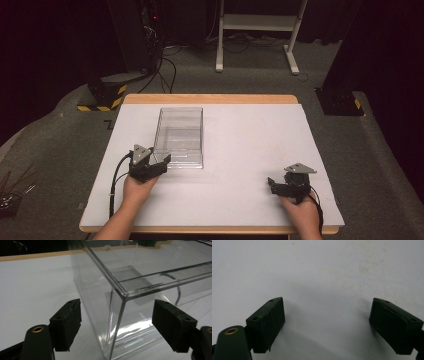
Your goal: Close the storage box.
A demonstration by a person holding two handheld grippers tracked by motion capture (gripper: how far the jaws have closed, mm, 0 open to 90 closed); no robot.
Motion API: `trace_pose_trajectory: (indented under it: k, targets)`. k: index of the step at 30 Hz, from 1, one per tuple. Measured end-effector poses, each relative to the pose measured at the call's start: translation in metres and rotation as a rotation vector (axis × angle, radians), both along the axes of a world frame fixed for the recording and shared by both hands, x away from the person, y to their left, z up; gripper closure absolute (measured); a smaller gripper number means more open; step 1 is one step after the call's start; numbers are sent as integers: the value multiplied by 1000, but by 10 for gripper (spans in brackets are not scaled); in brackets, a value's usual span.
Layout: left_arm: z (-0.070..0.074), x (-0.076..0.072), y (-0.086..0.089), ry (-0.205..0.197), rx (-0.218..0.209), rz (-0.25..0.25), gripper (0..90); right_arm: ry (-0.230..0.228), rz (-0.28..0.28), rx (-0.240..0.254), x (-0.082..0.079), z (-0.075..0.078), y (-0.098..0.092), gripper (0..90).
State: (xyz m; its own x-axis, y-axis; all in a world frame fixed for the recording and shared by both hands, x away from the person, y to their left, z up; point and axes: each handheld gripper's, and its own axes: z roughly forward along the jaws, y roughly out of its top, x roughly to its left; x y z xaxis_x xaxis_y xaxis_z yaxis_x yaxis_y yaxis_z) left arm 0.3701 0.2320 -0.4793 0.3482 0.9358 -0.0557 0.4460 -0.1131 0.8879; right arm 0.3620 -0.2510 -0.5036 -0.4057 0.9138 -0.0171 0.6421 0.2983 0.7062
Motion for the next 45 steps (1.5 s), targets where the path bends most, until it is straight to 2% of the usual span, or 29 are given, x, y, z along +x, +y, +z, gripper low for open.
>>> trace_pose_trajectory:
  k: [10, 19, 24, 26, 29, 33, 45]
  targets:
    - [-5, 7, -2, 28, -15, 4, 250, 0, 0, 0, 0, 0, 0, 130]
    - [-5, 6, -3, 39, -26, 1, 266, 0, 1, 0, 0, 0, 0, 131]
    - [-2, 3, 1, 47, -32, -8, 231, 0, 0, 0, 0, 0, 0, 131]
    - [-2, 2, 1, 53, -22, -12, 220, 0, 0, 0, 0, 0, 0, 131]
    - [-2, -2, 3, 63, -27, -31, 218, 0, 1, -1, 0, 0, 0, 131]
    - [-2, -6, 3, 65, -17, -36, 216, 0, 1, -1, 0, 0, 0, 131]
    - [-3, -21, 14, 68, -35, -51, 216, 0, 1, -1, 0, 0, 0, 131]
